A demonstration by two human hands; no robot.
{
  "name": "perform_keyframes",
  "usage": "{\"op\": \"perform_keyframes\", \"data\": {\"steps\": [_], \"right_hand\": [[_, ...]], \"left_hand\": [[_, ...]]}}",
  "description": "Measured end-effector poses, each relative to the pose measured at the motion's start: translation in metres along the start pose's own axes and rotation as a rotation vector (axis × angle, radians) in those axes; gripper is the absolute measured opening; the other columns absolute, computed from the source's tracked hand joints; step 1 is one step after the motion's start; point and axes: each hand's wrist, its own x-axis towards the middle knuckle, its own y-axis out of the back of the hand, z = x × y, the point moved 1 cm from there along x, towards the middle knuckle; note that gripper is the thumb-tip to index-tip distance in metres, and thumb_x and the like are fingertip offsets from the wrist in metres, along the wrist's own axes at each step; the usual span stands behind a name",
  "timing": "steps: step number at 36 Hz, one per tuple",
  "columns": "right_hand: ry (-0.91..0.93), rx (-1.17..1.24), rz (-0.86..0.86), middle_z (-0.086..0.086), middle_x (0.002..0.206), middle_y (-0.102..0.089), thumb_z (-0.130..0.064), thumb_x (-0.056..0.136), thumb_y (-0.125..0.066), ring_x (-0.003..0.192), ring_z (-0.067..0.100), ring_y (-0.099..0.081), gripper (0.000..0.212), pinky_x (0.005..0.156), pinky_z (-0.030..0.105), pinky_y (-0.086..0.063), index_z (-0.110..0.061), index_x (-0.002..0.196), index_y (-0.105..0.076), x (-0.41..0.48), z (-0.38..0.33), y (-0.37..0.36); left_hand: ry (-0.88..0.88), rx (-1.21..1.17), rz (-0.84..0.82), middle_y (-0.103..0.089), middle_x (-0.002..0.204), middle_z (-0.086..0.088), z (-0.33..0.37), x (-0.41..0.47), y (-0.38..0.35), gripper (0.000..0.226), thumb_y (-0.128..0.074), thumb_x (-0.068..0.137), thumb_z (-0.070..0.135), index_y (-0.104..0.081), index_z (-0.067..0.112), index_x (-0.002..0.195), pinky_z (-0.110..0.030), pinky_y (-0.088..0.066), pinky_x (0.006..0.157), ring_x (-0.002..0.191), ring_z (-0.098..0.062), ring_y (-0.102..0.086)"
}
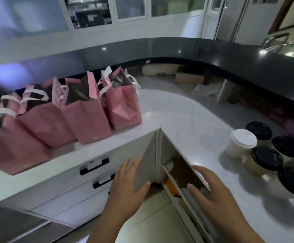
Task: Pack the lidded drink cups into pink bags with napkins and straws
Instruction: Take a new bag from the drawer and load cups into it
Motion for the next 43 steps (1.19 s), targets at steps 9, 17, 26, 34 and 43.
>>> {"op": "perform_keyframes", "data": {"steps": [9, 17, 26, 34, 43], "right_hand": [[0.102, -0.099, -0.047, -0.036, 0.126, -0.043, -0.044, 0.092, -0.060, 0.117, -0.005, -0.044, 0.046, 0.097, 0.019, -0.037, -0.043, 0.136, -0.047, 0.111, -0.054, -0.015], [0.282, -0.125, -0.027, -0.009, 0.135, -0.058, -0.046, 0.091, -0.062, 0.110, 0.006, -0.054, 0.047, 0.095, 0.034, -0.051, -0.030, 0.134, -0.054, 0.288, -0.120, -0.028], [0.306, -0.207, -0.175, -0.007, 0.121, -0.065, -0.058, 0.085, -0.062, 0.102, 0.018, -0.063, 0.051, 0.076, 0.032, -0.047, -0.029, 0.127, -0.061, 0.474, -0.176, -0.053], [0.300, -0.256, -0.316, -0.004, 0.068, -0.066, -0.039, 0.083, -0.065, 0.066, 0.017, -0.063, 0.021, 0.054, 0.027, -0.044, -0.023, 0.071, -0.068, 0.530, -0.187, -0.081], [0.249, -0.034, -0.200, -0.003, 0.081, -0.069, -0.032, 0.089, -0.062, 0.073, 0.017, -0.066, 0.016, 0.065, 0.040, -0.059, -0.023, 0.077, -0.069, 0.527, -0.171, -0.068]], "left_hand": [[0.033, -0.164, 0.168, -0.020, 0.159, 0.015, -0.025, 0.071, 0.059, 0.065, -0.062, 0.092, 0.036, -0.030, 0.046, 0.148, -0.035, -0.023, 0.121, 0.147, -0.005, -0.018], [0.072, -0.341, 0.363, -0.039, 0.144, 0.023, -0.003, 0.168, 0.096, 0.058, -0.065, 0.093, 0.027, -0.040, 0.044, 0.143, -0.022, -0.034, 0.101, 0.129, 0.000, -0.040], [0.340, -0.811, 0.560, -0.040, 0.146, 0.020, 0.029, 0.295, 0.096, 0.072, -0.067, 0.089, 0.044, -0.027, 0.048, 0.149, -0.036, -0.040, 0.103, 0.128, -0.009, -0.044], [0.476, -0.853, 0.652, -0.052, 0.134, 0.021, 0.028, 0.338, 0.102, 0.050, -0.056, 0.097, 0.043, -0.042, 0.044, 0.145, -0.030, -0.035, 0.096, 0.112, -0.004, -0.050], [0.485, -0.877, 0.527, -0.052, 0.137, 0.021, 0.025, 0.348, 0.103, 0.046, -0.055, 0.097, 0.043, -0.044, 0.047, 0.142, -0.032, -0.039, 0.103, 0.123, -0.006, -0.050]]}}
